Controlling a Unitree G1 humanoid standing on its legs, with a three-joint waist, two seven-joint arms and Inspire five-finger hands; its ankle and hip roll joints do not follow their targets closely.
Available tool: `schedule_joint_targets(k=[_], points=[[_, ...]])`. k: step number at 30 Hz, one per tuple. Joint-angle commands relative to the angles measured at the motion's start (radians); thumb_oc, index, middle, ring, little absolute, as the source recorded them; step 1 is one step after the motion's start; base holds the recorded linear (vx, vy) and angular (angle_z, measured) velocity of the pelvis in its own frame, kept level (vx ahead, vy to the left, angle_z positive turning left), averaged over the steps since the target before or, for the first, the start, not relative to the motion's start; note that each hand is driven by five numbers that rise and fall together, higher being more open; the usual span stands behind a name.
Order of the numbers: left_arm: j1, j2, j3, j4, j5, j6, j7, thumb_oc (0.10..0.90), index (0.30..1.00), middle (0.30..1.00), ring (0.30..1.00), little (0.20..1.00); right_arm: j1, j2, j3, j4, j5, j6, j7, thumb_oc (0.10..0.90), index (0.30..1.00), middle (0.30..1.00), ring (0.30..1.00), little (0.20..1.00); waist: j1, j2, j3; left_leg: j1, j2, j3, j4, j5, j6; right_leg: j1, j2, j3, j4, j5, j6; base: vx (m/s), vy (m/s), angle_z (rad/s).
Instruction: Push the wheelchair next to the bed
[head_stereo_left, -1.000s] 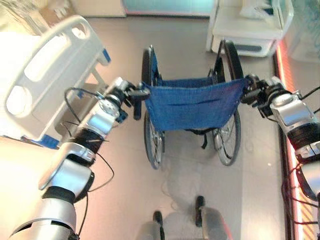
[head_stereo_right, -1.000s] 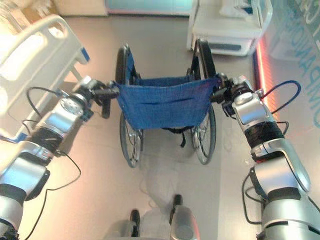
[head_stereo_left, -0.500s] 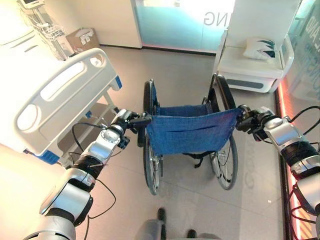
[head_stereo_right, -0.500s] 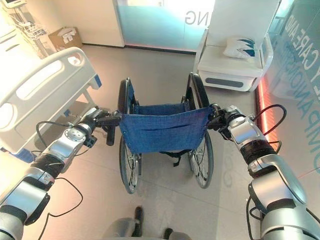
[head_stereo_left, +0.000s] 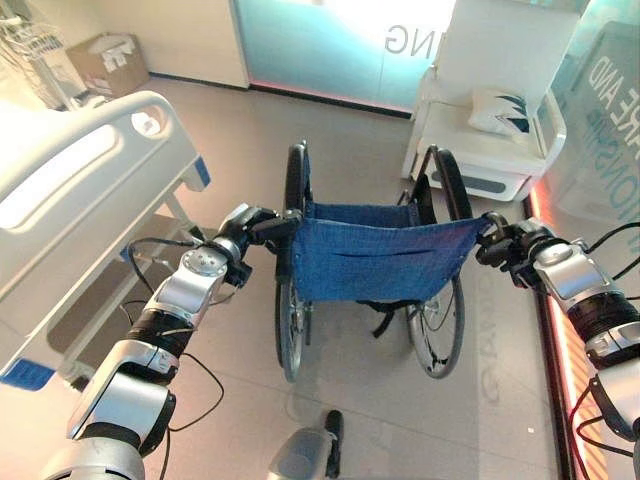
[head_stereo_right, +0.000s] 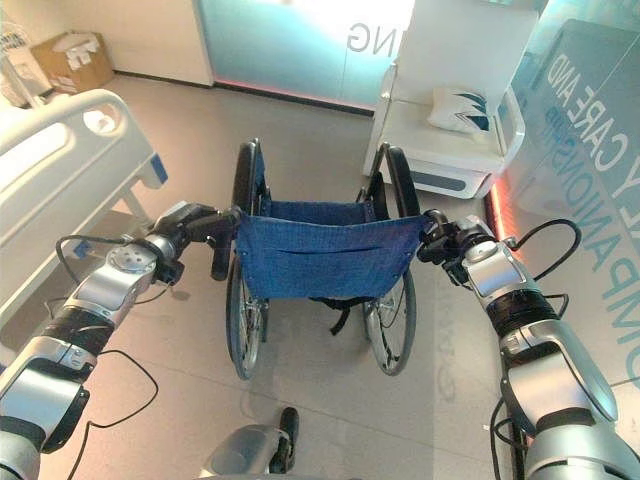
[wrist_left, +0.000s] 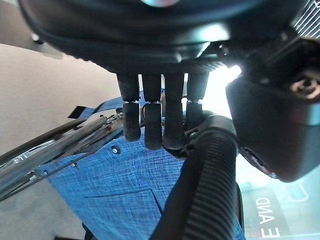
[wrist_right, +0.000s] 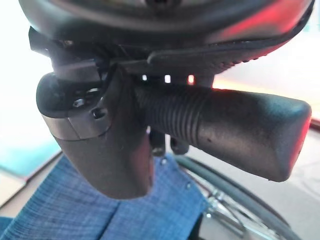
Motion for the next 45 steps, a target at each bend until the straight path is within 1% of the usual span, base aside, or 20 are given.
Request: schedule_joint_targets(k=[1, 3, 4, 6, 7, 9, 13, 19, 22, 24, 25, 27, 30, 32, 33, 35, 38, 40, 42, 45], points=[[0.105, -0.063, -0.145, 0.068, 0.094, 0.034, -0.016, 0.400, 0.300, 0.300, 0.300, 0.300, 0.012, 0.063, 0.034, -0.122, -0.004, -0.174, 0.057, 0.400, 0.300, 0.300, 0.300, 0.300, -0.026, 0.014, 0.004, -0.030, -0.031, -0.124, -0.038, 0.029, -0.036, 0.052, 0.061, 0.003, -0.083, 0.351, 0.013, 0.39, 0.127, -0.02], [0.106, -0.075, -0.148, 0.071, 0.090, 0.034, -0.004, 0.400, 0.300, 0.300, 0.300, 0.300, 0.016, 0.064, 0.034, -0.126, -0.010, -0.173, 0.056, 0.400, 0.300, 0.300, 0.300, 0.300, -0.044, 0.014, 0.006, -0.003, -0.035, -0.137, -0.035, 0.017, -0.034, -0.005, 0.042, 0.001, -0.086, 0.359, 0.007, 0.38, 0.057, 0.15], [0.109, -0.092, -0.143, 0.077, 0.096, 0.030, 0.010, 0.400, 0.300, 0.300, 0.300, 0.300, 0.009, 0.060, 0.040, -0.137, -0.003, -0.160, 0.055, 0.400, 0.300, 0.300, 0.300, 0.300, -0.072, 0.019, 0.022, 0.043, -0.037, -0.158, -0.028, -0.001, -0.035, -0.092, 0.022, -0.005, -0.145, 0.336, -0.007, 0.40, -0.017, 0.17], [0.107, -0.105, -0.134, 0.088, 0.100, 0.012, 0.031, 0.400, 0.300, 0.300, 0.300, 0.300, -0.004, 0.054, 0.044, -0.149, -0.002, -0.154, 0.048, 0.400, 0.300, 0.300, 0.300, 0.300, -0.114, 0.026, 0.059, 0.099, -0.036, -0.196, -0.021, -0.037, -0.035, -0.269, -0.010, -0.004, -0.237, 0.389, -0.017, 0.38, -0.051, 0.31], [0.106, -0.105, -0.132, 0.089, 0.099, 0.009, 0.032, 0.400, 0.300, 0.300, 0.300, 0.300, -0.006, 0.053, 0.045, -0.149, -0.002, -0.154, 0.048, 0.400, 0.300, 0.300, 0.300, 0.300, -0.120, 0.025, 0.065, 0.102, -0.039, -0.202, -0.014, -0.046, -0.034, -0.276, -0.016, -0.006, -0.232, 0.386, -0.015, 0.35, -0.122, 0.55], [0.085, -0.103, -0.130, 0.088, 0.093, -0.002, 0.041, 0.400, 0.300, 0.300, 0.300, 0.300, -0.026, 0.036, 0.039, -0.166, -0.009, -0.149, 0.038, 0.400, 0.300, 0.300, 0.300, 0.300, -0.170, -0.013, 0.110, 0.150, -0.078, -0.243, 0.012, -0.116, -0.034, -0.379, -0.061, -0.003, -0.466, 0.483, 0.026, 0.50, -0.173, 0.96], [0.076, -0.121, -0.135, 0.064, 0.108, -0.002, 0.018, 0.400, 0.300, 0.300, 0.300, 0.300, -0.057, -0.022, 0.026, -0.196, -0.020, -0.077, 0.082, 0.400, 0.300, 0.300, 0.300, 0.300, -0.208, -0.029, 0.104, 0.214, -0.089, -0.305, 0.027, -0.186, -0.048, -0.357, -0.051, 0.017, -0.698, 0.511, 0.058, 0.50, -0.126, 0.95], [0.098, -0.136, -0.127, 0.039, 0.128, 0.004, -0.003, 0.400, 0.300, 0.300, 0.300, 0.300, -0.076, -0.041, 0.030, -0.178, -0.016, -0.054, 0.105, 0.400, 0.300, 0.300, 0.300, 0.300, -0.220, -0.045, 0.080, 0.292, -0.033, -0.336, 0.040, -0.248, -0.069, -0.353, -0.042, 0.054, -0.574, 0.498, 0.045, 0.44, -0.237, 0.44], [0.121, -0.135, -0.124, 0.043, 0.100, 0.010, -0.003, 0.400, 0.300, 0.300, 0.300, 0.300, -0.079, -0.036, 0.039, -0.182, -0.005, -0.061, 0.120, 0.400, 0.300, 0.300, 0.300, 0.300, -0.217, -0.031, 0.070, 0.331, 0.039, -0.355, 0.056, -0.215, -0.103, -0.371, -0.028, 0.046, -0.426, 0.422, 0.031, 0.58, -0.358, 0.75], [0.137, -0.132, -0.117, 0.038, 0.092, 0.010, 0.009, 0.400, 0.300, 0.300, 0.300, 0.300, -0.073, -0.043, 0.042, -0.202, -0.002, -0.058, 0.135, 0.400, 0.300, 0.300, 0.300, 0.300, -0.228, -0.019, 0.056, 0.369, 0.124, -0.334, 0.055, -0.089, -0.144, -0.356, -0.010, 0.004, -0.405, 0.376, 0.003, 0.51, -0.293, 0.42], [0.138, -0.133, -0.118, 0.038, 0.086, 0.009, 0.011, 0.400, 0.300, 0.300, 0.300, 0.300, -0.067, -0.044, 0.040, -0.209, -0.004, -0.060, 0.134, 0.400, 0.300, 0.300, 0.300, 0.300, -0.233, -0.019, 0.050, 0.376, 0.148, -0.322, 0.058, -0.058, -0.151, -0.347, -0.008, -0.011, -0.412, 0.370, -0.004, 0.45, -0.281, 0.11], [0.144, -0.143, -0.124, 0.039, 0.089, -0.010, 0.018, 0.400, 0.300, 0.300, 0.300, 0.300, -0.046, -0.051, 0.038, -0.225, -0.010, -0.060, 0.129, 0.400, 0.300, 0.300, 0.300, 0.300, -0.253, -0.017, 0.028, 0.383, 0.217, -0.269, 0.101, 0.083, -0.185, -0.297, 0.014, -0.063, -0.449, 0.348, -0.036, 0.49, -0.307, 0.35], [0.137, -0.162, -0.130, 0.044, 0.108, -0.020, 0.032, 0.400, 0.300, 0.300, 0.300, 0.300, -0.031, -0.055, 0.043, -0.235, -0.013, -0.060, 0.120, 0.400, 0.300, 0.300, 0.300, 0.300, -0.252, -0.032, 0.031, 0.304, 0.241, -0.223, 0.180, 0.172, -0.197, -0.214, 0.037, -0.088, -0.493, 0.322, -0.071, 0.45, -0.259, 0.42], [0.123, -0.170, -0.132, 0.042, 0.113, -0.017, 0.039, 0.400, 0.300, 0.300, 0.300, 0.300, -0.028, -0.054, 0.045, -0.236, -0.010, -0.066, 0.105, 0.400, 0.300, 0.300, 0.300, 0.300, -0.228, -0.040, 0.061, 0.182, 0.208, -0.214, 0.200, 0.153, -0.176, -0.147, 0.050, -0.070, -0.518, 0.304, -0.079, 0.42, -0.179, 0.43], [0.117, -0.171, -0.133, 0.037, 0.110, -0.018, 0.053, 0.400, 0.300, 0.300, 0.300, 0.300, -0.038, -0.049, 0.053, -0.233, -0.008, -0.073, 0.096, 0.400, 0.300, 0.300, 0.300, 0.300, -0.207, -0.041, 0.088, 0.118, 0.151, -0.225, 0.182, 0.127, -0.162, -0.113, 0.060, -0.048, -0.531, 0.297, -0.074, 0.33, -0.073, 0.57], [0.110, -0.167, -0.124, 0.026, 0.105, -0.018, 0.063, 0.400, 0.300, 0.300, 0.300, 0.300, -0.053, -0.025, 0.066, -0.214, -0.020, -0.092, 0.074, 0.400, 0.300, 0.300, 0.300, 0.300, -0.169, -0.025, 0.131, 0.003, 0.069, -0.208, 0.132, 0.138, -0.163, -0.056, 0.089, -0.030, -0.546, 0.278, -0.078, 0.41, -0.034, 0.20], [0.128, -0.136, -0.105, -0.002, 0.088, -0.010, 0.063, 0.400, 0.300, 0.300, 0.300, 0.300, -0.052, 0.007, 0.069, -0.209, -0.049, -0.094, 0.073, 0.400, 0.300, 0.300, 0.300, 0.300, -0.093, 0.032, 0.168, -0.130, -0.005, -0.170, -0.057, 0.253, -0.198, 0.049, 0.169, 0.017, -0.558, 0.234, -0.085, 0.58, 0.008, -0.66], [0.140, -0.120, -0.091, -0.016, 0.105, -0.001, 0.049, 0.400, 0.300, 0.300, 0.300, 0.300, -0.064, 0.014, 0.073, -0.197, -0.070, -0.094, 0.089, 0.400, 0.300, 0.300, 0.300, 0.300, -0.064, 0.044, 0.166, -0.141, -0.018, -0.162, -0.105, 0.274, -0.199, 0.086, 0.183, 0.035, -0.566, 0.215, -0.085, 0.46, 0.074, -0.93], [0.147, -0.105, -0.078, -0.012, 0.111, 0.015, 0.042, 0.400, 0.300, 0.300, 0.300, 0.300, -0.091, 0.022, 0.092, -0.148, -0.050, -0.120, 0.105, 0.400, 0.300, 0.300, 0.300, 0.300, -0.057, 0.042, 0.139, -0.105, -0.008, -0.118, -0.083, 0.193, -0.161, 0.082, 0.168, 0.042, -0.554, 0.188, -0.082, 0.40, 0.153, -0.86], [0.143, -0.080, -0.081, 0.022, 0.106, 0.051, 0.011, 0.400, 0.300, 0.300, 0.300, 0.300, -0.092, 0.050, 0.105, -0.109, -0.027, -0.119, 0.120, 0.400, 0.300, 0.300, 0.300, 0.300, -0.037, 0.027, 0.111, -0.088, -0.015, -0.145, -0.010, 0.102, -0.127, 0.096, 0.140, 0.025, -0.520, 0.154, -0.073, 0.48, 0.129, -0.55]])
